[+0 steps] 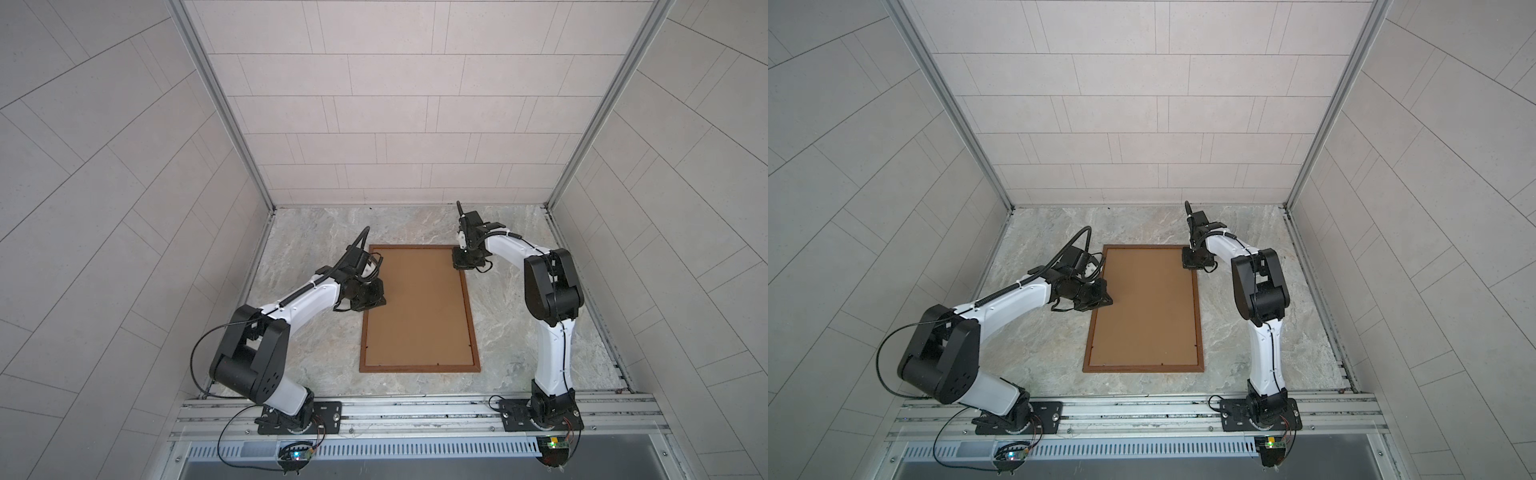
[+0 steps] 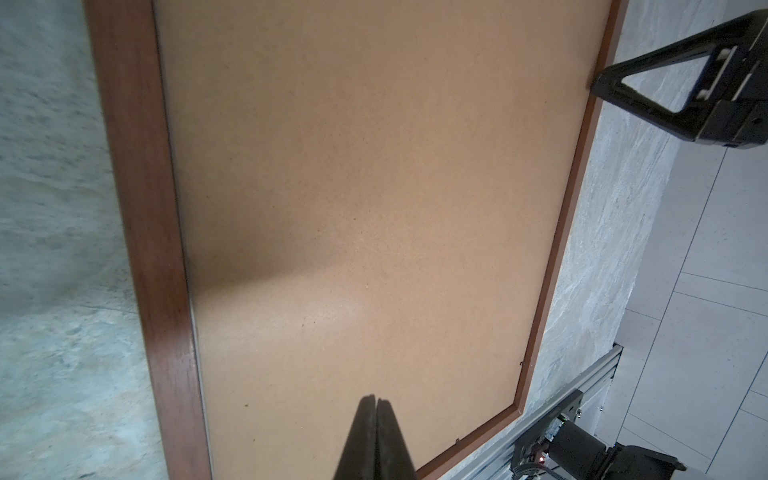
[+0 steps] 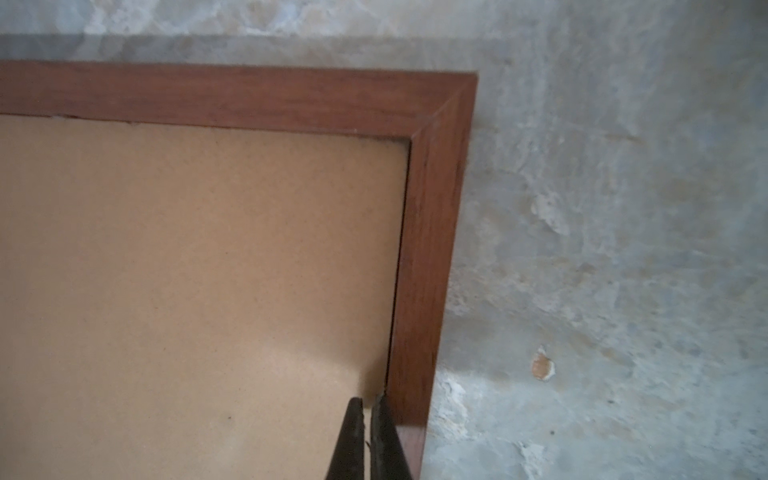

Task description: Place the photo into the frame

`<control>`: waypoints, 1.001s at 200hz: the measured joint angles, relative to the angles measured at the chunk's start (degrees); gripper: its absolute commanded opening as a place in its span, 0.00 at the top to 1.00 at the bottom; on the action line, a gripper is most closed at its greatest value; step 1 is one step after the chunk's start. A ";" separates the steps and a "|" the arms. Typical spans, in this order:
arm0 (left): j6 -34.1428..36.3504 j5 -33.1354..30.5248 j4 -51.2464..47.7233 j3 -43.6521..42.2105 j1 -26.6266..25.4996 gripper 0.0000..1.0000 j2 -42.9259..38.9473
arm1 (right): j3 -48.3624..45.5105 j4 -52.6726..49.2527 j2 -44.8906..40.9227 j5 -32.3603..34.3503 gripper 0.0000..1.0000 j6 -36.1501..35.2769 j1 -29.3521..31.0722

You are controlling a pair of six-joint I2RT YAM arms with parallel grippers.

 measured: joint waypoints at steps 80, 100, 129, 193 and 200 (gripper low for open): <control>0.00 0.04 0.04 -0.11 0.00 0.94 0.00 | -0.13 0.28 0.24 -0.26 1.00 0.57 0.00; 0.00 0.09 0.04 -0.11 0.00 0.94 0.00 | -0.13 0.48 0.57 -0.44 1.00 0.63 -0.04; 0.00 0.13 0.04 -0.13 0.00 0.94 0.00 | -0.13 0.96 0.92 -0.96 1.00 0.96 -0.15; 0.00 0.13 0.04 -0.13 0.00 0.94 0.00 | -0.07 1.33 1.25 -1.25 1.00 1.29 -0.26; 0.00 0.13 0.04 -0.13 0.00 0.94 0.00 | -0.02 1.36 1.31 -1.29 1.00 1.36 -0.26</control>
